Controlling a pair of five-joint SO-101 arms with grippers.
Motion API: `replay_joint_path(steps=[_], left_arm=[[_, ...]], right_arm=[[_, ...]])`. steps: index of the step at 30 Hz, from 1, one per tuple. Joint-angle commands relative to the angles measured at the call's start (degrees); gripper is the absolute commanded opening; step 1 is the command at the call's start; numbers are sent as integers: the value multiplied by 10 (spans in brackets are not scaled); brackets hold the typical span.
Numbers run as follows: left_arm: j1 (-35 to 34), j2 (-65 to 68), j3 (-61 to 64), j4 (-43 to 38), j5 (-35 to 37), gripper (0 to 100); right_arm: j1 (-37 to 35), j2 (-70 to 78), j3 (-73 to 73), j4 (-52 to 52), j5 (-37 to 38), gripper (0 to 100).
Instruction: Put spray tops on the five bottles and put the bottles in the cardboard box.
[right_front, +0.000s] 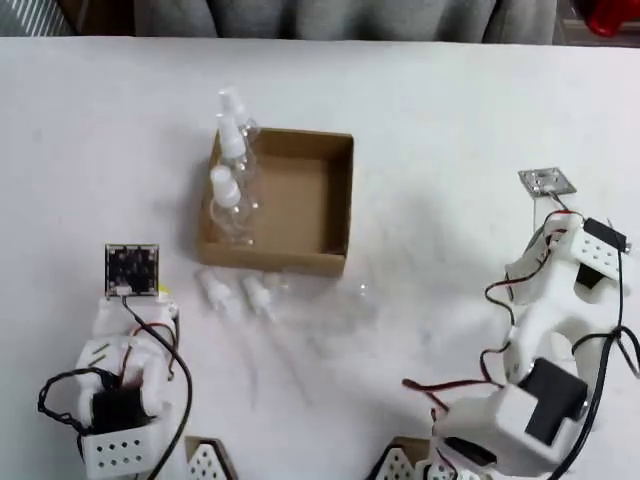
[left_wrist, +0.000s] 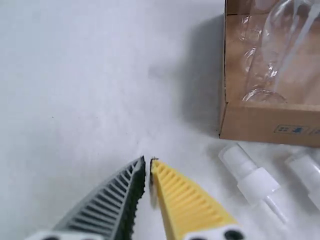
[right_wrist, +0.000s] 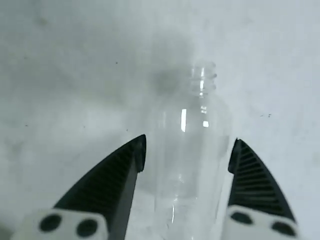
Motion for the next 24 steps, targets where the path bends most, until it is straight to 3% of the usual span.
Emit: replay_joint_path(steps=[1,6,17,24], left_arm=[[-4,-11,-3,-18,-5,22],[-4,-11,-3,-18,-5,22],[-4,-11,-3,-18,-5,22],[-4,-11,-3,-18,-5,22]], right_arm=[[10,5,-34,-7,6,231],[12,15,-43,-7,10,230],[19,14,-42,-4,116,231],[16,15,-40,-7,120,231]])
